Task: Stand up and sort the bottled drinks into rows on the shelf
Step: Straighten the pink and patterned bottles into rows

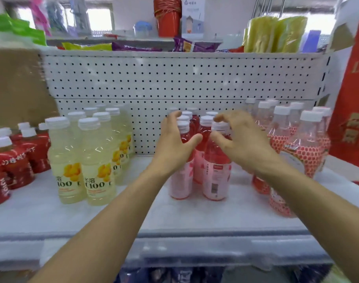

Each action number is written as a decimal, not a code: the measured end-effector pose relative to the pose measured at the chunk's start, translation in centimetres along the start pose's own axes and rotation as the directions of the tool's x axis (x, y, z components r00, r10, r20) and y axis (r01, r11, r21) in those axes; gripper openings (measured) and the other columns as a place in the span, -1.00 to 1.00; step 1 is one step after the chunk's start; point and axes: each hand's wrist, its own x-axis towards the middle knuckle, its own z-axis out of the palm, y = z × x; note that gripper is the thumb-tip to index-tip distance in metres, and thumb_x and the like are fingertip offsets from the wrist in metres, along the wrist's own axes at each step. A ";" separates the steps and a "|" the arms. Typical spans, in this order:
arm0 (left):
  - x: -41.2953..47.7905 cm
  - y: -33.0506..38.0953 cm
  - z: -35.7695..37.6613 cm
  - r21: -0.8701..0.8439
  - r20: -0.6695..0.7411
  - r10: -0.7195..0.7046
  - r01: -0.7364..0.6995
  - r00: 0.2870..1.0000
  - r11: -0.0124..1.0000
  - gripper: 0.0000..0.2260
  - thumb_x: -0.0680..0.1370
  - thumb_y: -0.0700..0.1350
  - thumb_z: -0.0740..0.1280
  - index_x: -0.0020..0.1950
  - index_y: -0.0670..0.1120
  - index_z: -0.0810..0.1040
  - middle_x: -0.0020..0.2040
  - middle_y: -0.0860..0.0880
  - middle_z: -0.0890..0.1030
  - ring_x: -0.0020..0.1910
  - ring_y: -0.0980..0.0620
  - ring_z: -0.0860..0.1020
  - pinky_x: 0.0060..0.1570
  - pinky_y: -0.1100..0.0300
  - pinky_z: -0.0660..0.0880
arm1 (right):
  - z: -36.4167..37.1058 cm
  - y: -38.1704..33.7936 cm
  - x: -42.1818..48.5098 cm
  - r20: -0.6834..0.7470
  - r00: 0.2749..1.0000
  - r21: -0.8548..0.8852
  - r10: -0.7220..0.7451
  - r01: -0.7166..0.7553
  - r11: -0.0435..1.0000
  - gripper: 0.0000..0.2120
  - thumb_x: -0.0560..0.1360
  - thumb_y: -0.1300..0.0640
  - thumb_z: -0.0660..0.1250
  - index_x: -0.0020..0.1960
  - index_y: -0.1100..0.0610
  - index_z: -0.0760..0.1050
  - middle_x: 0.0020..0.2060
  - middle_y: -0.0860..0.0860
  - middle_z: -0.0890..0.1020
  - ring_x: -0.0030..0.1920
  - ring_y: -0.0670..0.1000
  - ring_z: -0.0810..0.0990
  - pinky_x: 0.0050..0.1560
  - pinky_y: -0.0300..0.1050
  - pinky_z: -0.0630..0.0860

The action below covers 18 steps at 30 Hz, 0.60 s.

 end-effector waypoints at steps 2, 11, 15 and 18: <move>0.6 0.2 0.2 0.022 0.020 -0.009 0.009 1.000 1.000 -0.56 0.56 -0.06 0.39 0.38 0.04 0.31 0.30 -0.05 0.48 0.20 -0.02 0.54 0.22 0.03 0.51 | -0.1 -0.1 0.6 0.114 0.993 -0.054 -0.003 0.009 0.998 -0.57 0.56 -0.09 0.31 0.39 -0.02 0.38 0.33 0.02 0.42 0.31 0.08 0.44 0.24 0.10 0.46; -0.4 -1.0 -3.9 0.178 -0.079 -0.066 0.080 0.995 0.981 -0.70 0.55 -0.08 0.40 0.21 0.04 0.38 0.07 -0.11 0.52 -0.10 0.02 0.54 -0.02 0.08 0.51 | -1.8 1.0 1.8 0.172 0.985 -0.095 -0.007 0.023 0.995 -0.67 0.56 0.19 0.25 0.31 0.18 0.49 0.20 0.20 0.56 0.22 0.20 0.52 0.19 0.08 0.49; -0.6 -1.3 -6.9 0.411 -0.116 -0.087 0.127 0.989 0.903 -0.64 0.52 -0.04 0.44 0.25 -0.02 0.41 0.17 -0.09 0.53 0.04 -0.05 0.53 0.00 0.10 0.44 | -3.4 2.0 1.9 0.227 0.966 -0.234 0.125 -0.070 0.970 -0.67 0.56 0.18 0.24 0.31 0.15 0.49 0.27 0.19 0.52 0.25 0.22 0.50 0.21 0.09 0.47; 0.5 -0.3 -7.6 0.709 -0.027 0.000 0.019 1.000 0.705 -0.56 0.52 0.04 0.41 0.35 -0.04 0.42 0.29 -0.08 0.45 0.26 -0.11 0.46 0.16 -0.01 0.43 | -3.5 1.8 3.0 0.229 0.967 -0.371 0.114 -0.021 0.929 -0.65 0.56 0.10 0.24 0.32 0.14 0.46 0.29 0.19 0.47 0.33 0.20 0.37 0.24 0.09 0.42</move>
